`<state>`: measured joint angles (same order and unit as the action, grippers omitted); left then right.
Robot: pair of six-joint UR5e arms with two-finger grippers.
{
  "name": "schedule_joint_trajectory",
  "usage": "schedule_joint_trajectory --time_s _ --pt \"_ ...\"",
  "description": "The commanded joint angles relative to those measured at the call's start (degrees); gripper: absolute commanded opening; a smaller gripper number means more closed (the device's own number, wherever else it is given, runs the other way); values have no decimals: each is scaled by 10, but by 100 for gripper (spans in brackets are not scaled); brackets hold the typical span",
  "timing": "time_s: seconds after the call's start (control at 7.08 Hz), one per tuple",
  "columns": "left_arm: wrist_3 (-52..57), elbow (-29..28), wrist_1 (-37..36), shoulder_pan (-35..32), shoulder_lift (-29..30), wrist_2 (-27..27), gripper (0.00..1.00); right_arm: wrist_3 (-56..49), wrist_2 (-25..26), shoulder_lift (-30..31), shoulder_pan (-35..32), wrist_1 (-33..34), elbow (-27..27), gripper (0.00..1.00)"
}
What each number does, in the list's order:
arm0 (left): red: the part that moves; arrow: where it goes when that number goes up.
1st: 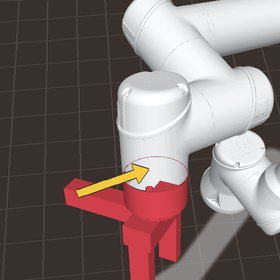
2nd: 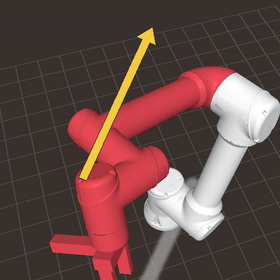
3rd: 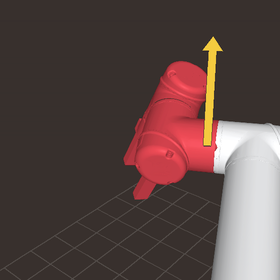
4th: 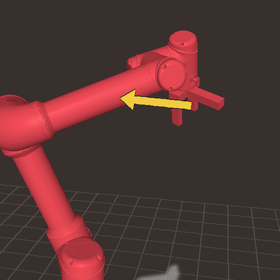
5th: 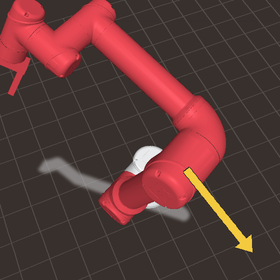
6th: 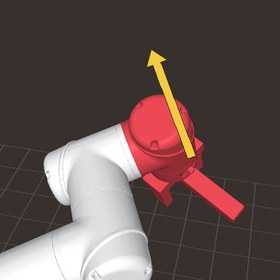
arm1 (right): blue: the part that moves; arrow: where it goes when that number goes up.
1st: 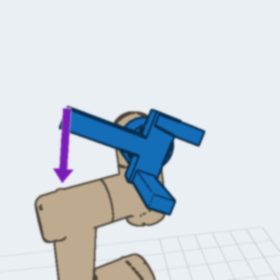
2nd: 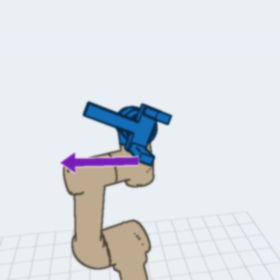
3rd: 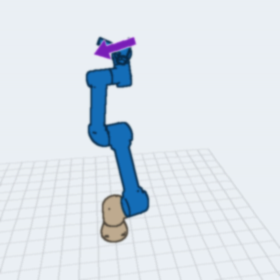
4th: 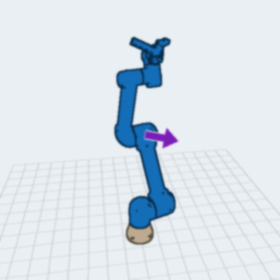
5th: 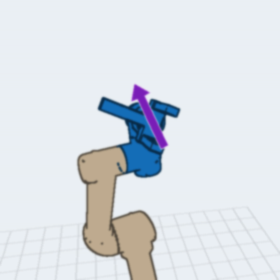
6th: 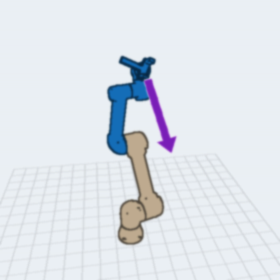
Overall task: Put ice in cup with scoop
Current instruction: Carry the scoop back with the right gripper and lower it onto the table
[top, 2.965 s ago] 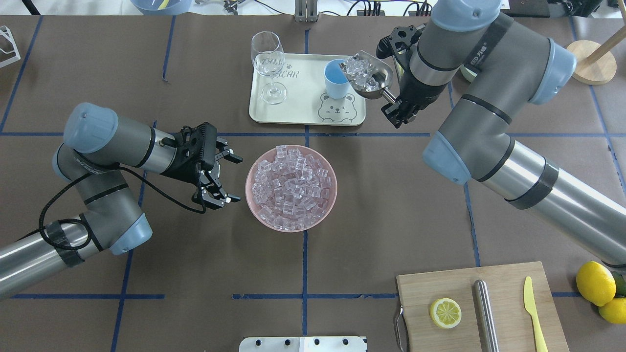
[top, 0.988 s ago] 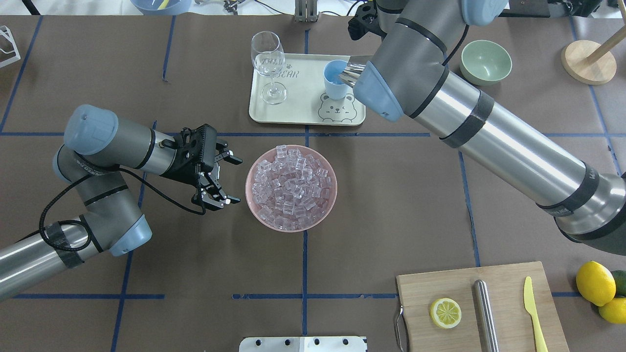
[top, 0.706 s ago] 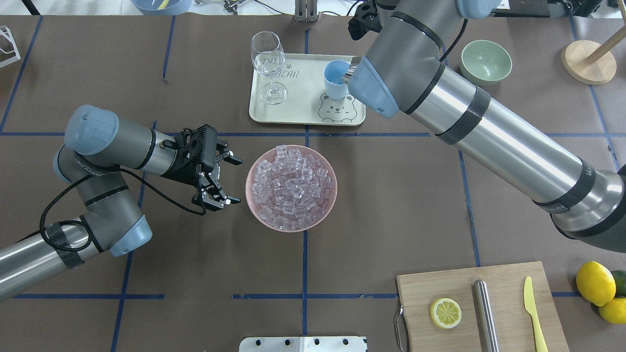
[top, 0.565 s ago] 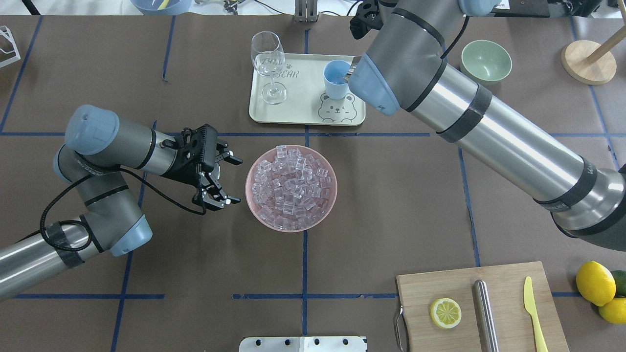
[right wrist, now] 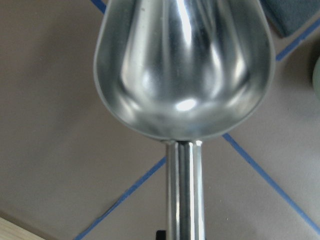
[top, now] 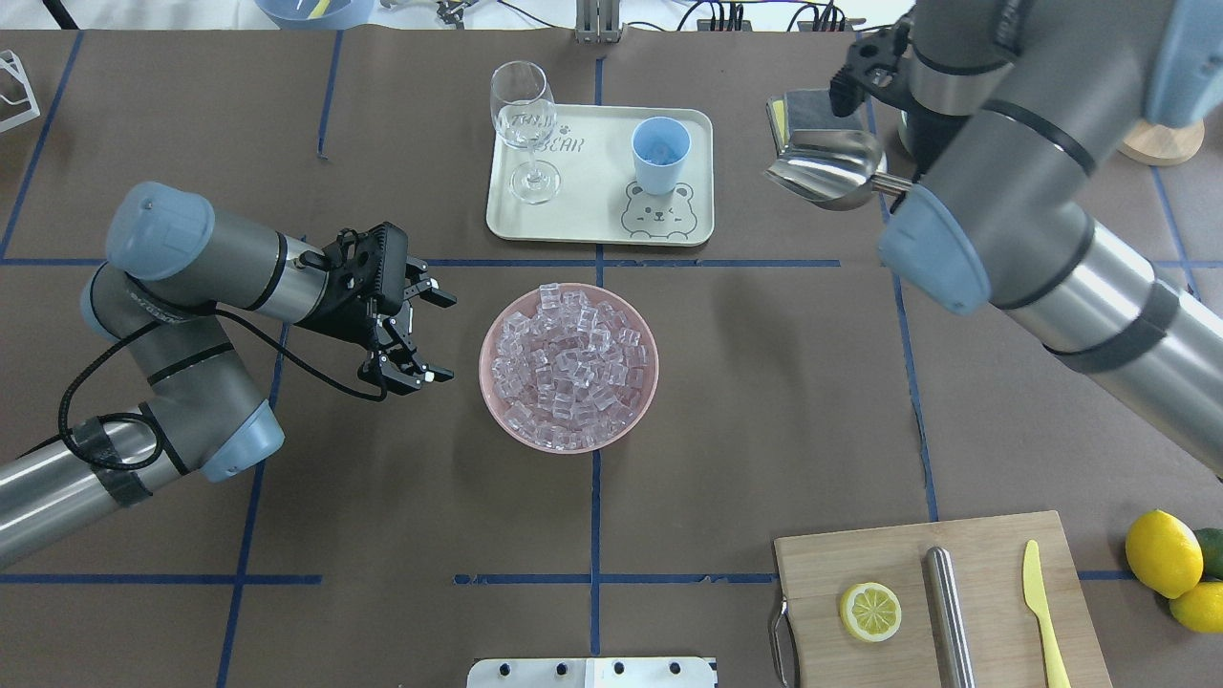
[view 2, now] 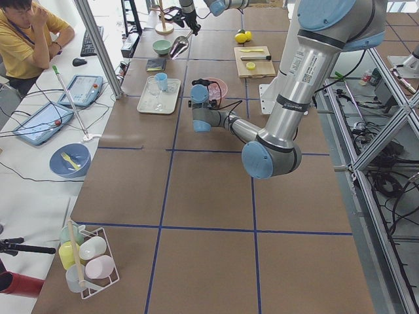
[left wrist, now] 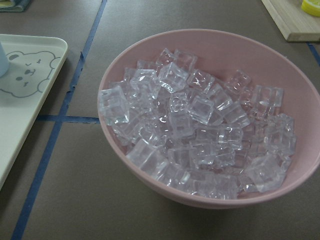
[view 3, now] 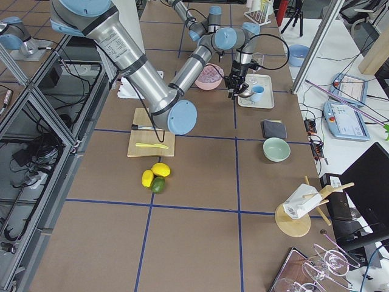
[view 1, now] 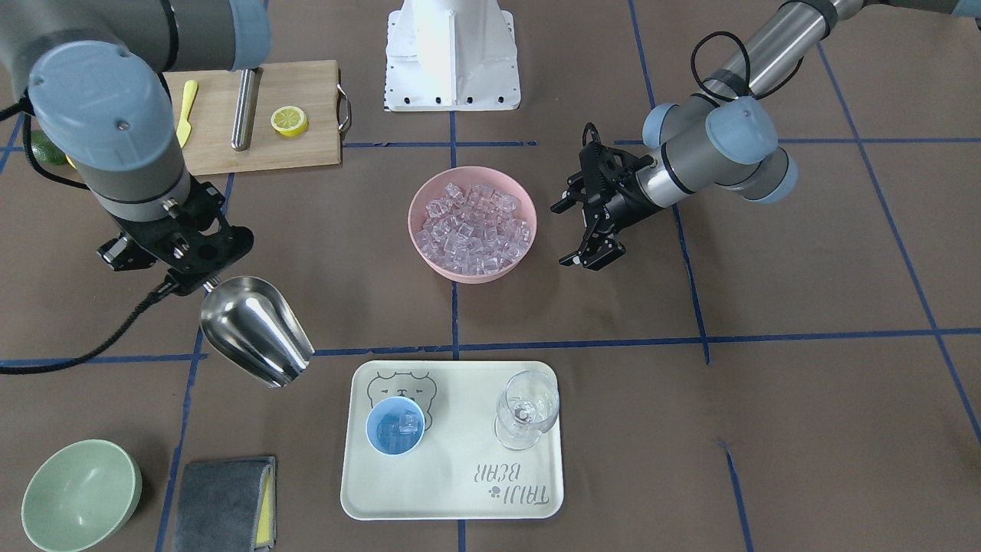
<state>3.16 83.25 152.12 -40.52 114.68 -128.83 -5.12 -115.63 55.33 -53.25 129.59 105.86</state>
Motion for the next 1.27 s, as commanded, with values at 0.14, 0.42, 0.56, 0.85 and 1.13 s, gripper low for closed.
schedule_joint_trajectory --time_s 0.14,0.42,0.56,0.85,1.13 --pt "3 7 -20 -43 -9 -26 100 208 -26 161 1 -100 80 0" --pt "6 5 -27 -67 -16 -34 100 370 -54 257 8 -270 87 0" --pt "8 6 -71 -83 -19 -69 100 466 -56 305 30 -364 87 0" --pt "8 21 -115 -102 -22 -82 100 660 -34 389 102 -546 82 0" --pt "8 24 -121 -120 -39 -81 100 686 27 466 135 -638 83 0"
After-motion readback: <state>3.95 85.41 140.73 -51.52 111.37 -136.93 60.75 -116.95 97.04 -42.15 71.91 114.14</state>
